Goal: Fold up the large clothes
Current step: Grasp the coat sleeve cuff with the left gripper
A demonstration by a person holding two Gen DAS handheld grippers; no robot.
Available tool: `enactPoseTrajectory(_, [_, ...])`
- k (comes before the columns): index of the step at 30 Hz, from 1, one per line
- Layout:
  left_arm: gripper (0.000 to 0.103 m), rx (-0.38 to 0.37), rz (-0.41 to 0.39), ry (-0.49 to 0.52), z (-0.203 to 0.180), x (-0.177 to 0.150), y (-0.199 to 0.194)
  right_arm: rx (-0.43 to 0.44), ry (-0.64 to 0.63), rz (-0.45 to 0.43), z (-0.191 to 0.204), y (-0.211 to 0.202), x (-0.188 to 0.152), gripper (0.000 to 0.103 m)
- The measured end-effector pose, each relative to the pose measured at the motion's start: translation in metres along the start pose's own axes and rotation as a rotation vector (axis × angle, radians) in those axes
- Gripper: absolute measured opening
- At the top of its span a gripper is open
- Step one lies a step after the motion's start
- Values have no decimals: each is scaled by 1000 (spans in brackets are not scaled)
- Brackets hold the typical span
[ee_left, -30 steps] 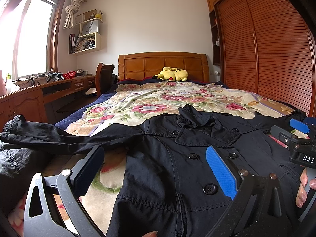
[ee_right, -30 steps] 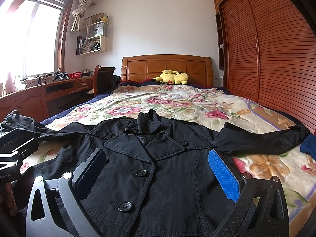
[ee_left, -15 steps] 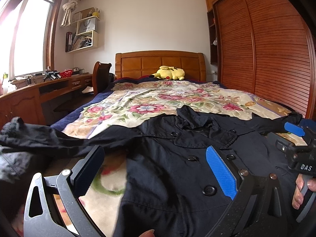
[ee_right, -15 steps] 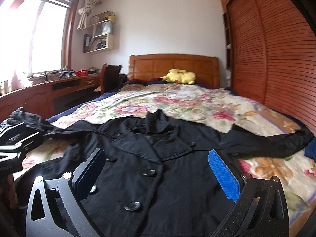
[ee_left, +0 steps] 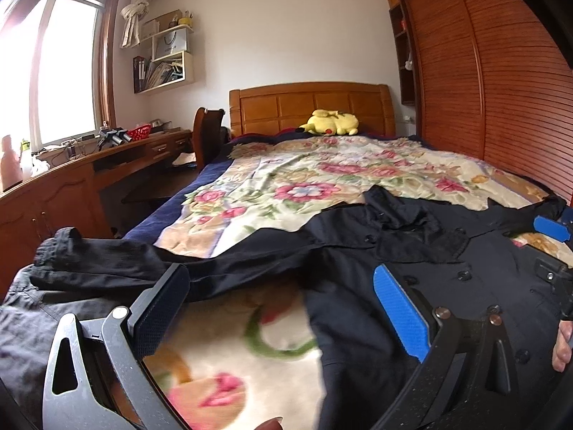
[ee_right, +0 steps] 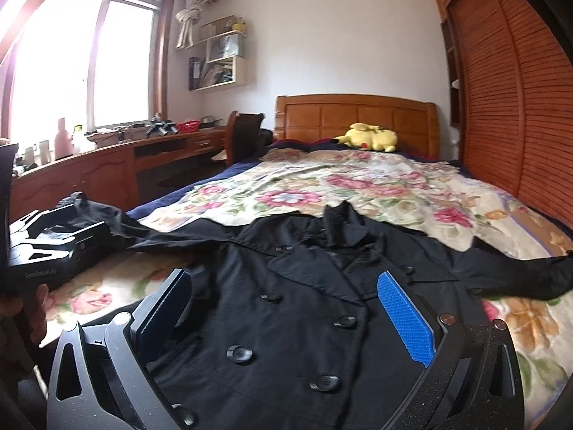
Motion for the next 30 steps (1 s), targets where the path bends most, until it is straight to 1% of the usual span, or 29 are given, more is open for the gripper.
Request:
enactPoseTrajectory(4, [103,2,36,16,21,1,-1,23,-25,12,12,7,1,103])
enactPoseTrajectory(7, [103,20,51,48,38,2,-4,41,-39,27,20,11,2,103])
enactPoseTrajectory(11, [103,18,81,64,60,1,-3,72,-48,37,31,15,8,103])
enactPoseTrajectory(15, [103,32,115,77,83,-4,-2,104,-51,35,40,16,17,103])
enactPoseTrajectory(18, [103,27,139,60,103,-7,2,166,-20,52,44,18,20,103])
enactPoseTrajectory(20, [103,22,157,40,118,-9,5,186,-16,54,45,19,23,103])
enactPoseTrajectory(24, [101,31,197,11,146,-15,11,167,-54,46,44,23,19,103])
enactPoseTrajectory(30, [93,56,251,-37,200,-15,18,173,-95,123,47,39,-2,103])
Point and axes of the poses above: each gripper's, at about its wrist camera, not at the fingertips, and y roughly the way its jaws point, z to its left, x to its top, the point moved 6 cm from there along y, roughly the way its jaws point, and after that the axes turned 7 degrees about -x, right-handed, at the moved point
